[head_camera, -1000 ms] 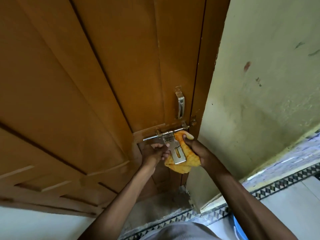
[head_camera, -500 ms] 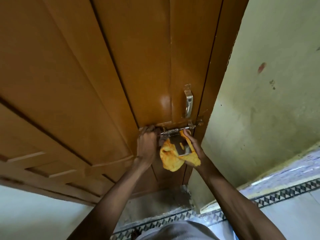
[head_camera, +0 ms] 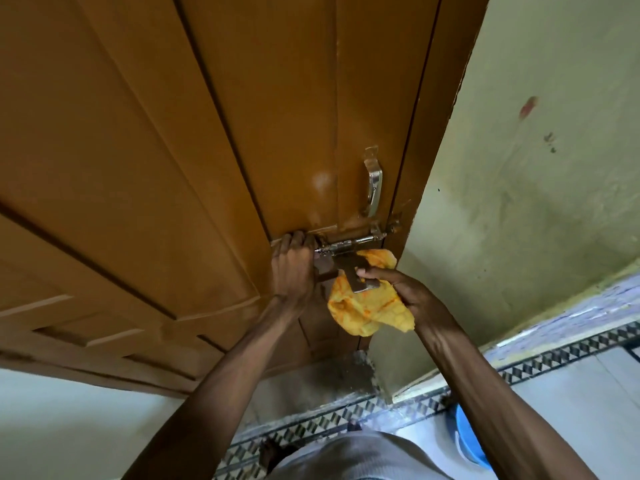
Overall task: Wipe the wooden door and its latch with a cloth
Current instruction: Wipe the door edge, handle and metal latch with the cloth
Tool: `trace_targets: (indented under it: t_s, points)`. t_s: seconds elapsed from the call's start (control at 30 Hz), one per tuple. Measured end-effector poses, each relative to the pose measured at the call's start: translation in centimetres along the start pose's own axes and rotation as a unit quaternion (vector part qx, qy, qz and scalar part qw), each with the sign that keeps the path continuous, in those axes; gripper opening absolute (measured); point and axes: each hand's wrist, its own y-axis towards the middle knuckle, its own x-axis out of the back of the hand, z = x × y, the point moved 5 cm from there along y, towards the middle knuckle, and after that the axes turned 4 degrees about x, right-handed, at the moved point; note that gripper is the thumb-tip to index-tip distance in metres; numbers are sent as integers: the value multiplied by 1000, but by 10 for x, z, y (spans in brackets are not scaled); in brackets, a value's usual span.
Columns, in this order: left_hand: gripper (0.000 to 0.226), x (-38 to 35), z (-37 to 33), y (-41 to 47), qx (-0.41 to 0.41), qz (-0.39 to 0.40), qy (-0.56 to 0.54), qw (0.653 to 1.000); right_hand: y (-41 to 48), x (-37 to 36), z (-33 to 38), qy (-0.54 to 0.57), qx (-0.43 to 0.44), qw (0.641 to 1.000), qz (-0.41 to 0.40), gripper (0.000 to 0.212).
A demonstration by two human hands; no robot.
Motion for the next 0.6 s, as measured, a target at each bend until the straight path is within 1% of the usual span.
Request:
trace_targets:
  t_s: [0.03,0.1,0.17,0.27,0.33,0.37,0.4,0.47,0.53,0.57,0.6]
  points:
    - [34,0,0,0,3,0,-4,1000,-5,1,-4,29,4,1000,-4,14]
    - [37,-1,1,0,5,-9,-4,1000,-8,1,-3,66,21,998,1,16]
    - [34,0,1,-1,1,-9,-6,1000,-3,-2,6,78,34,996,6,20]
    - [35,-4,3,1,0,0,-2,1000,16,-3,21,79,55,995,-28,35]
    - [39,-8,4,2,8,7,7,1000,22,-5,24,93,78,992,-44,54]
    - [40,-9,5,2,11,5,13,1000,22,-2,22,121,84,988,-52,63]
    - [40,-10,5,2,13,3,20,1000,20,1,17,160,91,981,-51,63]
    - [40,-9,5,1,16,7,23,1000,9,10,-5,225,83,970,-33,54]
    - [39,-8,5,-1,11,15,16,1000,-3,18,-31,244,62,967,-20,44]
    - [38,-8,5,-1,11,22,13,1000,-7,20,-41,247,58,967,-9,44]
    - [37,-7,4,-2,13,26,13,1000,-10,22,-51,240,51,969,-1,51]
